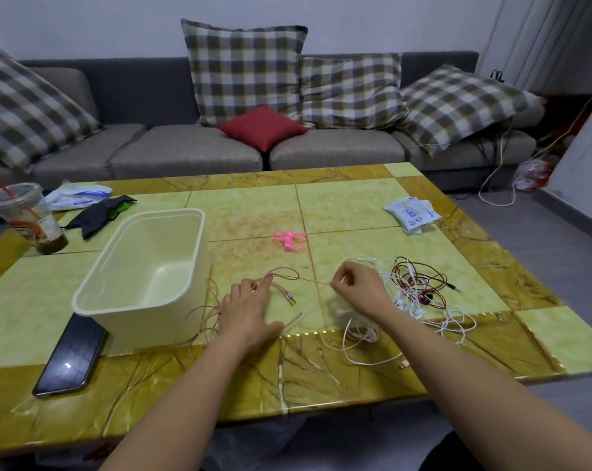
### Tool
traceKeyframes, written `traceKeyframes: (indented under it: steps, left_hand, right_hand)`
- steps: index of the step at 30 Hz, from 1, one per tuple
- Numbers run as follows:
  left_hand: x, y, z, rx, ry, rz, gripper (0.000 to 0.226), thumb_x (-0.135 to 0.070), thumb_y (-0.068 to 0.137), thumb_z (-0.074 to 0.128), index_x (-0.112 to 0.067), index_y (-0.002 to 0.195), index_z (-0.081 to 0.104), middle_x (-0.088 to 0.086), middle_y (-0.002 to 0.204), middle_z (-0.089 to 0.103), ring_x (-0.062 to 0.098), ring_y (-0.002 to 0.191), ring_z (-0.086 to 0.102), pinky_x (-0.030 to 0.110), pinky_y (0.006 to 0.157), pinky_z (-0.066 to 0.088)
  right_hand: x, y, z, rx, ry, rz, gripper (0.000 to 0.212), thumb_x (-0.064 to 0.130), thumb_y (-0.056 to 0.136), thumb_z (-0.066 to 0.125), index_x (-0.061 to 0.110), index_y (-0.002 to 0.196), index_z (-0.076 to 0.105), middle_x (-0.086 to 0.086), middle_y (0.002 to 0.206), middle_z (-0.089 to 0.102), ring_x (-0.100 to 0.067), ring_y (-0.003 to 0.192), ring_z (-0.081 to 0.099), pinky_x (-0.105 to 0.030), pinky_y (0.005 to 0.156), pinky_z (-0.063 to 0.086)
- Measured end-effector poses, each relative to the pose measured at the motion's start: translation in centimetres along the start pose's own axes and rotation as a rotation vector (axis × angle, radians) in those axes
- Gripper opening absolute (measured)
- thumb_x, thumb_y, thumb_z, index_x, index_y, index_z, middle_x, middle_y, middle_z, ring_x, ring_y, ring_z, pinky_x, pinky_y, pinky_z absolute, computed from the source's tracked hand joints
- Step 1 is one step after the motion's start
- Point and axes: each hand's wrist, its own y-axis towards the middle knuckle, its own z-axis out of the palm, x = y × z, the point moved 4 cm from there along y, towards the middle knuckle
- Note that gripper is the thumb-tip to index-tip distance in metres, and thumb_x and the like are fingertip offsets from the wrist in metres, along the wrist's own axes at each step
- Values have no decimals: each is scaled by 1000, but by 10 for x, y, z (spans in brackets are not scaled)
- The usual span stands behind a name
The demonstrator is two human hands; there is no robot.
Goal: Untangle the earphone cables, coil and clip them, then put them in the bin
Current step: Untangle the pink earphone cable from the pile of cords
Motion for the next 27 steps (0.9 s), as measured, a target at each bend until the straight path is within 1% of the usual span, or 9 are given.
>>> traceKeyframes:
  steps: [3, 6, 11, 13, 15, 18, 21, 24, 27]
  left_hand:
    - [-4, 0, -5, -36, -20, -48, 99, -62, 79, 64, -28, 154, 10, 10, 145, 32, 27, 131, 31, 38, 107, 31]
    - [-3, -1, -12, -101, -42, -96, 92, -63, 82, 60, -27, 153, 16, 9, 143, 36, 27, 129, 32, 37, 106, 30]
    - [-7, -6, -27, -189, 24, -153, 86, -63, 87, 54, -26, 153, 15, 8, 138, 42, 26, 125, 36, 36, 103, 31]
    - [-8, -6, -32, -211, 61, -158, 83, -61, 90, 51, -25, 154, 12, 7, 134, 47, 26, 122, 40, 36, 101, 33]
    - [-5, -5, -37, -227, 66, -178, 81, -57, 93, 47, -26, 155, 6, 5, 122, 58, 24, 114, 50, 35, 96, 37]
    - [-5, -5, -41, -184, 45, -194, 85, -52, 97, 44, -29, 153, -16, 1, 88, 68, 21, 84, 64, 35, 89, 44]
    - [-10, -5, -39, -124, -47, -172, 83, -45, 99, 45, -31, 151, -19, 0, 79, 68, 21, 75, 64, 35, 92, 43]
    - [-13, -2, -37, -112, -96, -150, 77, -40, 101, 44, -33, 153, -12, 1, 82, 68, 23, 80, 63, 37, 97, 38]
    - [-10, 0, -38, -148, -119, -143, 71, -46, 101, 41, -35, 153, -5, 1, 84, 69, 24, 86, 63, 39, 99, 37]
  right_hand:
    - [-6, -1, -31, -196, 109, 83, 9, 15, 86, 61, 17, 78, 57, 4, 64, 55, -13, 61, 51, -30, 56, 40]
    - [-17, -3, -54, -384, 164, 196, 4, 19, 87, 56, 15, 87, 54, -1, 70, 58, -21, 66, 53, -34, 57, 39]
    - [-34, -12, -71, -549, 146, 357, 8, 22, 92, 47, 15, 95, 50, -7, 81, 64, -31, 75, 59, -33, 57, 37]
    - [-43, -13, -75, -551, 164, 415, 10, 21, 93, 47, 13, 97, 51, -8, 85, 64, -32, 79, 59, -34, 60, 38]
    - [-54, -13, -78, -472, 109, 455, 12, 19, 92, 48, 11, 97, 55, -8, 89, 63, -31, 82, 58, -33, 63, 39]
    - [-69, -11, -77, -341, 0, 470, 15, 16, 92, 47, 8, 94, 59, -12, 96, 64, -32, 89, 57, -34, 68, 41]
    - [-58, -8, -68, -230, -121, 382, 18, 18, 90, 54, 13, 105, 63, -10, 109, 66, -31, 102, 55, -37, 82, 46]
    - [-21, -4, -49, -168, -247, 106, 27, 21, 87, 61, 23, 113, 63, 1, 118, 57, -24, 118, 46, -38, 96, 36]
    - [24, -6, -29, -186, -195, -229, 19, 14, 87, 60, 23, 103, 66, 8, 104, 59, -12, 101, 47, -31, 88, 34]
